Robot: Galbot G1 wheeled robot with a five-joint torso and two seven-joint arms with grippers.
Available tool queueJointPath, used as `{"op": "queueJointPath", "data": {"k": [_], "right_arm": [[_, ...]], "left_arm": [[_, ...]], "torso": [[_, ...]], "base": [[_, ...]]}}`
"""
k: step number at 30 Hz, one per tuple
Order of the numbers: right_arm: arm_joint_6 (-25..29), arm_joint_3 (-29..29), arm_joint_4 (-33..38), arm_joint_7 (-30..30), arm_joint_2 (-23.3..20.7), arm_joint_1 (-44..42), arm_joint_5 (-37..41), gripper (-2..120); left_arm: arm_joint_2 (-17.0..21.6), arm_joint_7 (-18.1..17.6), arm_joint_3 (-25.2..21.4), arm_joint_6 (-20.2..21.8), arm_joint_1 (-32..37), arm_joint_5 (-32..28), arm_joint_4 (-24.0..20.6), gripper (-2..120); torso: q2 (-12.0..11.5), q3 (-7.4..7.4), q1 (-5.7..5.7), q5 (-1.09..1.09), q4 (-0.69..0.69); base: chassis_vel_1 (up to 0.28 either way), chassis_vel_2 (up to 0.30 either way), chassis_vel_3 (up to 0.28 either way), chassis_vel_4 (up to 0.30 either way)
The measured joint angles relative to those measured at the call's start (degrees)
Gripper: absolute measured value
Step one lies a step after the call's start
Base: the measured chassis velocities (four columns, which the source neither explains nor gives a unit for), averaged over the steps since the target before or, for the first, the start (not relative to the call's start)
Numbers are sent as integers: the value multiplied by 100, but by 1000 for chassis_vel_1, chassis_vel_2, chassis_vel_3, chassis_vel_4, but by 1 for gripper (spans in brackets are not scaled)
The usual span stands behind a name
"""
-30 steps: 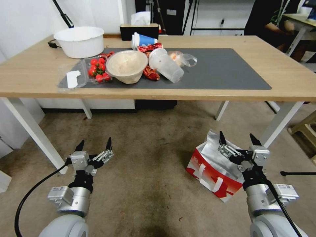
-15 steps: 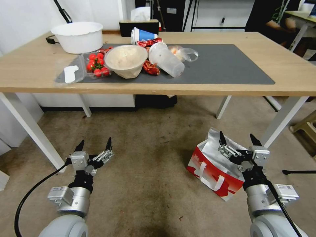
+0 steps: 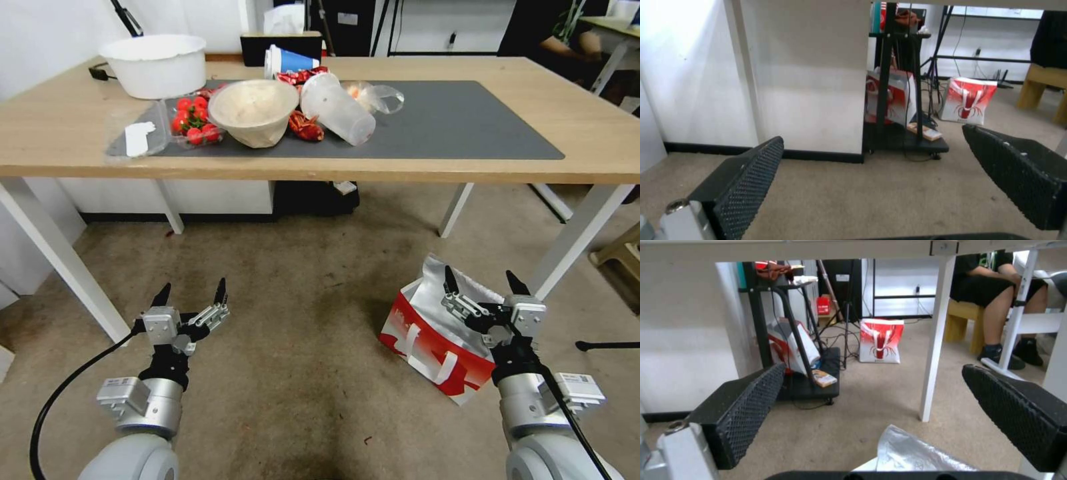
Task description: Pick up the food delivery bag from the floor and place it on the table.
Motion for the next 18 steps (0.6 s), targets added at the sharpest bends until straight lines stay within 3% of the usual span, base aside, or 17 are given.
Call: {"op": "queueJointPath", "data": {"k": [18], "right_arm": [[0, -12, -11, -10, -2, 9, -17, 100]], "left_arm": [[3, 0, 22, 2, -9, 2, 61, 100]], "torso": [[-417, -347, -71, 0, 0]], "base": [[0, 0, 0, 0]]}}
